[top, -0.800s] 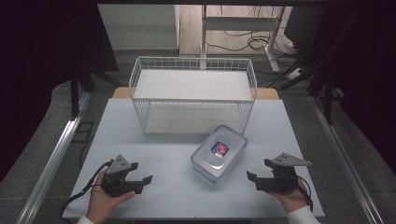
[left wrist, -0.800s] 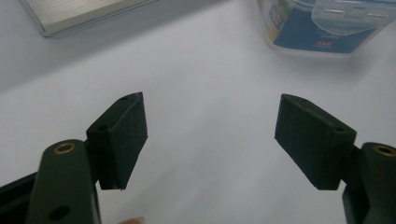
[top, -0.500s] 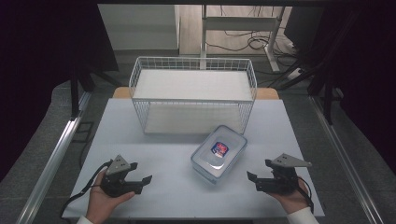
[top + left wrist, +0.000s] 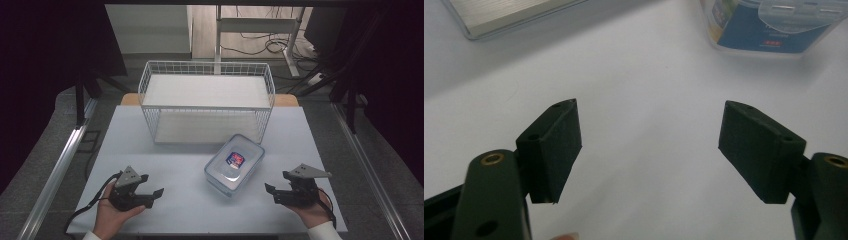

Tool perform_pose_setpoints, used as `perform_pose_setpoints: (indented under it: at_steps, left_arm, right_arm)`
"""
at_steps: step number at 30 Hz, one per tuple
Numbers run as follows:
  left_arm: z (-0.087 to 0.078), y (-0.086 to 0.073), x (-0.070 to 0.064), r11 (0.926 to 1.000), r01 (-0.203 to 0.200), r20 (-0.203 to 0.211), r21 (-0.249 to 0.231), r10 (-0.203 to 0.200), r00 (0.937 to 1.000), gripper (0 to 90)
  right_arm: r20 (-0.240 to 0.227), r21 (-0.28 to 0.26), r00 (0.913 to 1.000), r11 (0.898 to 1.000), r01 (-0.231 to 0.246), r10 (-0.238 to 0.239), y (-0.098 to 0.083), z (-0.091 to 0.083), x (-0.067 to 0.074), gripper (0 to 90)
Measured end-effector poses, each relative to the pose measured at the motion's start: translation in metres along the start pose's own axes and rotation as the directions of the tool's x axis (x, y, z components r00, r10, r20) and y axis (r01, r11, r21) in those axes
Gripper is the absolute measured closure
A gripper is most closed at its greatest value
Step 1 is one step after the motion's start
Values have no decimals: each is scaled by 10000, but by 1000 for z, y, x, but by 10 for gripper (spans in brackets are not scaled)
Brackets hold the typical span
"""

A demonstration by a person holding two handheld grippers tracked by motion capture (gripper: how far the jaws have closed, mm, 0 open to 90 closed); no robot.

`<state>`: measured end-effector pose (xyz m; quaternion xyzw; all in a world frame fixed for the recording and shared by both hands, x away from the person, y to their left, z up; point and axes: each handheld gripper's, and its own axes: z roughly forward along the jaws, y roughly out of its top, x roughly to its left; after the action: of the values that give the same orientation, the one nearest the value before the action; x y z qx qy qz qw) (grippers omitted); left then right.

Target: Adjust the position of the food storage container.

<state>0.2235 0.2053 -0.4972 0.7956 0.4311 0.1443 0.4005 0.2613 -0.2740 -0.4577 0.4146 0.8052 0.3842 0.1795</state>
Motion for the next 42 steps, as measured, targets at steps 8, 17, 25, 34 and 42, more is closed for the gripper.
perform_pose_setpoints:
  at_steps: [8, 17, 25, 34, 42]
  left_arm:
    - [-1, 0, 0, 10000, -25, 27, -84, 25, 10000, 249]
    - [-1, 0, 0, 10000, -56, 61, -79, 56, 10000, 249]
    - [1, 0, 0, 10000, -47, 77, -20, 47, 10000, 248]
    - [3, -1, -1, 9999, -83, 114, 90, 82, 9999, 249]
    - [3, -1, -1, 9999, -72, 117, 101, 71, 9999, 248]
  right_arm:
    - [9, -89, 9999, 9999, 117, -117, 17, 4, -7, 308]
    - [11, 7, 10000, 10000, -36, 36, 44, 22, -21, 346]
    - [179, 163, 9997, 9997, -165, 163, 69, 44, -43, 382]
    - [181, 871, 9998, 9962, 31, -47, 86, 82, -71, 573]
    - [-358, 1577, 9979, 9857, 589, -539, 92, 102, -77, 819]
